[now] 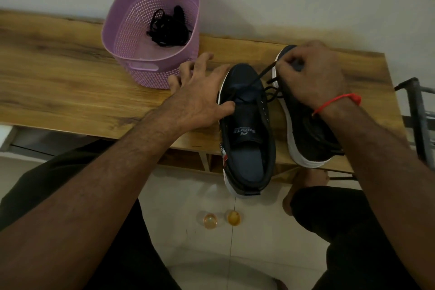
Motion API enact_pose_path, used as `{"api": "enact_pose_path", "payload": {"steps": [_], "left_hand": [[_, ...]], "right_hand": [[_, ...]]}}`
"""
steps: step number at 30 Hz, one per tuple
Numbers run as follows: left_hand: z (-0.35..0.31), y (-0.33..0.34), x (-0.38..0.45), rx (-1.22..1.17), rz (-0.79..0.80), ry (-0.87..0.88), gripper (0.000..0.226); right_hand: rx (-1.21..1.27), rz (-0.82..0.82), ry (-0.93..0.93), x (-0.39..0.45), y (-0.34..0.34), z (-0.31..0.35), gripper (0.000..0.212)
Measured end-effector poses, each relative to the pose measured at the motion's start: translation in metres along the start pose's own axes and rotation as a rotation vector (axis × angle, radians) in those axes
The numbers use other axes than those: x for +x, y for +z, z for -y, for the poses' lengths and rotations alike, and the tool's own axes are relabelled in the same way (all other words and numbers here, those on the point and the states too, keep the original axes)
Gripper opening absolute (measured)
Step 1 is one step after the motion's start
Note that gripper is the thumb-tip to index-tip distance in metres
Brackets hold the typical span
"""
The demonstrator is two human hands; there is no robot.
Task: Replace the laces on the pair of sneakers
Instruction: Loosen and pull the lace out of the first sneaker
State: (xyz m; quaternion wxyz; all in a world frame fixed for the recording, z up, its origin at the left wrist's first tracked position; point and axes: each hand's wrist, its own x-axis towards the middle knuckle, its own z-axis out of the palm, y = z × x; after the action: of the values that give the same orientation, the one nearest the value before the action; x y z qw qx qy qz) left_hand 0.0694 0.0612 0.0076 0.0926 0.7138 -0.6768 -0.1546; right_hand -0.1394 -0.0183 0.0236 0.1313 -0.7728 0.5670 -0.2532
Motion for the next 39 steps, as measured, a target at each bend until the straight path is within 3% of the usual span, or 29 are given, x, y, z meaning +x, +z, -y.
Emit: {"api": "enact_pose_path", "payload": {"steps": [9, 11, 15, 19, 24, 27, 29, 34, 37, 39], "left_hand": [[0.001, -0.001, -0.001, -0.002, 0.009, 0.007, 0.085], [0.002, 0.000, -0.001, -0.013, 0.006, 0.011, 0.084], [0.002, 0.002, 0.000, -0.010, -0.006, 0.013, 0.085], [0.002, 0.003, 0.000, -0.004, -0.004, 0.014, 0.085], [0.003, 0.000, -0.001, -0.012, 0.020, 0.000, 0.085], [0.002, -0.001, -0.001, -0.008, 0.018, -0.001, 0.085], [0.001, -0.001, -0.001, 0.002, 0.017, -0.006, 0.086], [-0.002, 0.003, 0.000, -0.001, 0.017, 0.003, 0.080], [-0.014, 0.015, -0.001, -0.010, -0.003, -0.003, 0.068], [-0.023, 0.024, -0.001, 0.010, -0.034, -0.008, 0.062]], "right_hand": [[0.253, -0.276, 0.270, 0.011, -0.011, -0.011, 0.024], [0.140, -0.174, 0.184, 0.009, -0.010, -0.010, 0.029], [-0.100, 0.215, -0.119, -0.015, 0.012, 0.013, 0.055], [-0.271, 0.387, -0.273, -0.034, 0.035, 0.031, 0.036], [-0.101, 0.233, -0.218, -0.017, 0.021, 0.021, 0.013], [0.076, -0.069, 0.062, -0.002, 0.000, 0.006, 0.014], [0.109, -0.163, 0.186, 0.005, -0.012, -0.006, 0.021], [-0.027, 0.262, 0.157, 0.000, -0.007, 0.001, 0.080], [-0.155, 0.479, 0.055, -0.014, 0.006, 0.015, 0.083], [-0.158, 0.533, 0.040, -0.018, 0.010, 0.018, 0.079]]}}
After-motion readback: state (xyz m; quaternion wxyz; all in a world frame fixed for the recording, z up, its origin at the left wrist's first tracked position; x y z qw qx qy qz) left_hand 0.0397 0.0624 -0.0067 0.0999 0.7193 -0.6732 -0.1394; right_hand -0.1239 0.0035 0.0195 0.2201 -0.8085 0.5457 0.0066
